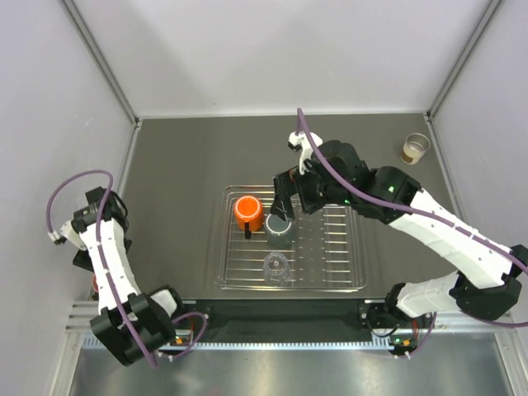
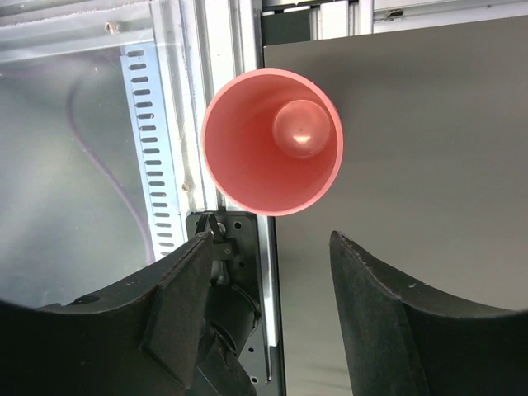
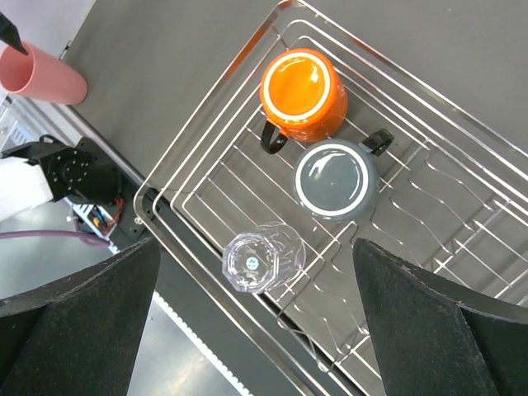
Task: Load the cups into the dish rack
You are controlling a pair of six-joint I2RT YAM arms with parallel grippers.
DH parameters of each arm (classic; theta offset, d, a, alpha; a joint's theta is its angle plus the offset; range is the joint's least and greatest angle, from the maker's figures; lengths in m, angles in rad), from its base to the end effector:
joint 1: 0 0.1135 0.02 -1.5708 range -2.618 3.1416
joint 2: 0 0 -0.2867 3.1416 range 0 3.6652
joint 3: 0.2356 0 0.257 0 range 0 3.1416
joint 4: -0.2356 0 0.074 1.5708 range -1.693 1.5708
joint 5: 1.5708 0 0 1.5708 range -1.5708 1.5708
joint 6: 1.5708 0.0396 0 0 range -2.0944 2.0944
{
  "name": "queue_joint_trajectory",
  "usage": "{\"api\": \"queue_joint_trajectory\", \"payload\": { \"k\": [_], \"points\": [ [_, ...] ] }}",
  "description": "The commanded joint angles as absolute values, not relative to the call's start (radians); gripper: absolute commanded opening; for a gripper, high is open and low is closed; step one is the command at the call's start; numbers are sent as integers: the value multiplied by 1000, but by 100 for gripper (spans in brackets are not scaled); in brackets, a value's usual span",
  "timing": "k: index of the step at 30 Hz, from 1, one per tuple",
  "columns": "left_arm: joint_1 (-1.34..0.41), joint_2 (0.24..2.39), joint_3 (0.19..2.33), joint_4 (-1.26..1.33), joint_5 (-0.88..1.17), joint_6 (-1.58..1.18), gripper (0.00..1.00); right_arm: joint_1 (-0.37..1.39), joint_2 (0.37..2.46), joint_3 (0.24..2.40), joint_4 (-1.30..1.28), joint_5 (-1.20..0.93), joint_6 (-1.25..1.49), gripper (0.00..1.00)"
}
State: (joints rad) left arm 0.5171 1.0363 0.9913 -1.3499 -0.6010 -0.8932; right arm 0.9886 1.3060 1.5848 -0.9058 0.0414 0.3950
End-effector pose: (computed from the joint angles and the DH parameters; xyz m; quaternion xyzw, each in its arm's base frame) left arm 0.1149 0.0911 0.3039 -0.6365 0.7077 0.2740 0.1375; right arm 0.1447 0.2168 0.4500 -0.2514 0.8543 0.2757 0.3618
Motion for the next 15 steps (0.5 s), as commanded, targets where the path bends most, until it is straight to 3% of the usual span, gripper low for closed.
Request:
{"api": "queue_joint_trajectory", "payload": {
  "k": [1, 6, 9, 15],
  "points": [
    [534, 1084, 1025, -1372, -615, -905, 61, 1002, 1267, 1614, -893, 75, 371, 100],
    [549, 1149, 1026, -1315, -558, -905, 58, 1002, 1252, 1614, -891, 106, 357, 100],
    [551, 1167, 1025, -1289, -563, -897, 51, 1002, 1238, 1608, -891, 129, 347, 100],
    [552, 1215, 1025, -1223, -586, -795, 49, 1014, 1226, 1606, -890, 181, 319, 100]
  ]
}}
